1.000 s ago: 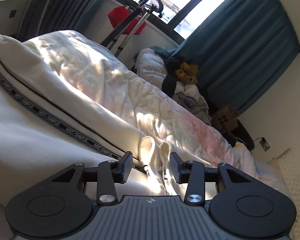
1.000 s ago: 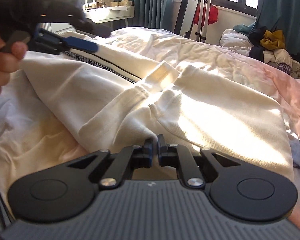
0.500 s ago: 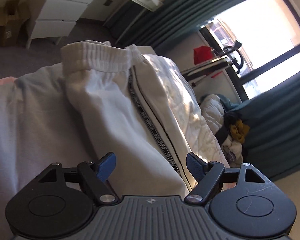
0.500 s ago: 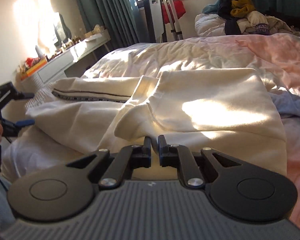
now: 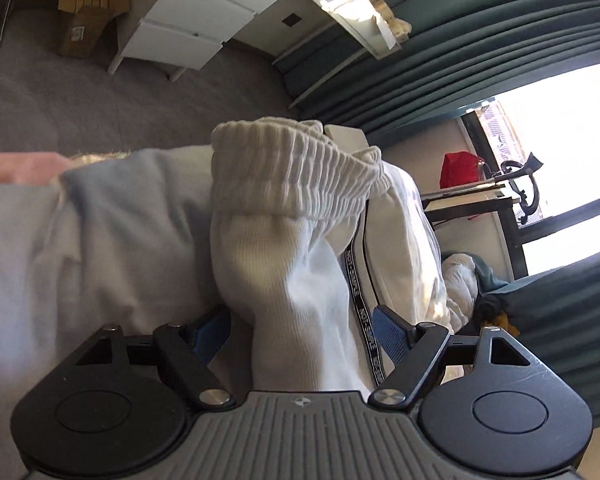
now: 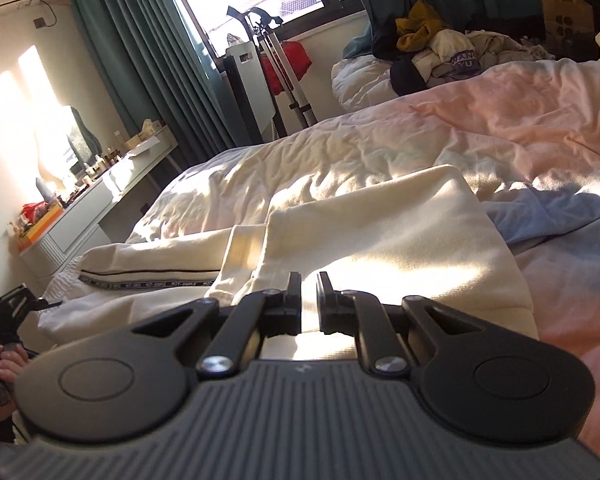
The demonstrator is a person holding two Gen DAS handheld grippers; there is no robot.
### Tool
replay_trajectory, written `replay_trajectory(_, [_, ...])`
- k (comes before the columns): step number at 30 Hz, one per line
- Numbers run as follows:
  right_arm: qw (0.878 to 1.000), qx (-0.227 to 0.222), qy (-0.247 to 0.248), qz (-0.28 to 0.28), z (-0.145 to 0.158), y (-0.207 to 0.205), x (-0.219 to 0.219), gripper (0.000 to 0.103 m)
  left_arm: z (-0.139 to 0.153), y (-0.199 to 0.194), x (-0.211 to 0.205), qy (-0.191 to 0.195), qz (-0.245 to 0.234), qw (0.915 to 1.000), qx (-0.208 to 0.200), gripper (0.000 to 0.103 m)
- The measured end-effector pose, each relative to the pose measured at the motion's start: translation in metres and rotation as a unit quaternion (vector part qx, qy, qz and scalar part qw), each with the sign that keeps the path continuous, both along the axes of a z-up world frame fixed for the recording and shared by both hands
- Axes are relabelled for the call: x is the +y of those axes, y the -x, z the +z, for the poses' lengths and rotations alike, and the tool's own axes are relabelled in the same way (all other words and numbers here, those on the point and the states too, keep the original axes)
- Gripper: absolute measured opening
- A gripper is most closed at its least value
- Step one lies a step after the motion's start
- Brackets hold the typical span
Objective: Fold clothes
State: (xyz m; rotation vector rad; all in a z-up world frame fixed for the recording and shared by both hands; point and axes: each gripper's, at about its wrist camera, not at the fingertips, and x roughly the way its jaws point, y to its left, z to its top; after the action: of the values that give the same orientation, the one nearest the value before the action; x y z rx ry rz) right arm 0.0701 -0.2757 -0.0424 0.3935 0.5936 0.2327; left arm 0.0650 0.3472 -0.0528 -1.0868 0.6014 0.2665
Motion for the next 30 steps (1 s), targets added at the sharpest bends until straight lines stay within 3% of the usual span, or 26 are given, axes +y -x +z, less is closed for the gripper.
replay_trajectory(3, [0.999,0.044,0.007,0.022,-0.025,-0.026,0.014,0.011,-0.001,-0.008,0.002,-0.02,0.004,0.9998,-0.009,0.079])
replay_trajectory(6, [0.994,0.083,0.059,0.036,-0.058,-0.041,0.033,0.008,0.0,-0.015,0.004,-0.037,0.012,0.9991,-0.019,0.077])
replay_trajectory(9, [0.994,0.059,0.085,0.045,-0.053,-0.038,0.042,0.011,0.0,-0.029,0.004,-0.046,0.022,0.9983,-0.028,0.072])
replay_trajectory(11, [0.995,0.039,0.074,0.055,-0.045,-0.034,0.045,0.011,0.001,-0.036,0.002,-0.059,0.026,0.9973,-0.035,0.063])
replay_trajectory(13, [0.993,0.032,0.079,0.078,-0.044,-0.034,0.053,0.01,0.002,-0.036,0.001,-0.075,0.027,0.9959,-0.043,0.037])
replay_trajectory(16, [0.99,0.043,0.103,0.083,-0.051,-0.037,0.06,0.01,0.011,-0.036,-0.008,-0.101,0.021,0.9926,-0.064,0.021])
replay_trajectory(17, [0.991,0.042,0.102,0.082,-0.05,-0.038,0.06,0.01,0.021,-0.034,-0.018,-0.117,0.011,0.99,-0.078,0.02])
replay_trajectory(22, [0.994,0.057,0.063,0.073,-0.048,-0.039,0.051,0.01,0.074,-0.025,-0.067,-0.193,-0.035,0.969,-0.15,0.016])
replay_trajectory(28, [0.997,0.059,0.012,0.044,-0.025,-0.024,0.025,0.011,0.146,-0.017,-0.15,-0.277,-0.103,0.9284,-0.225,0.016])
replay_trajectory(30, [0.998,0.053,-0.008,0.023,-0.016,-0.014,0.011,0.011,0.168,-0.018,-0.184,-0.291,-0.122,0.919,-0.236,0.016])
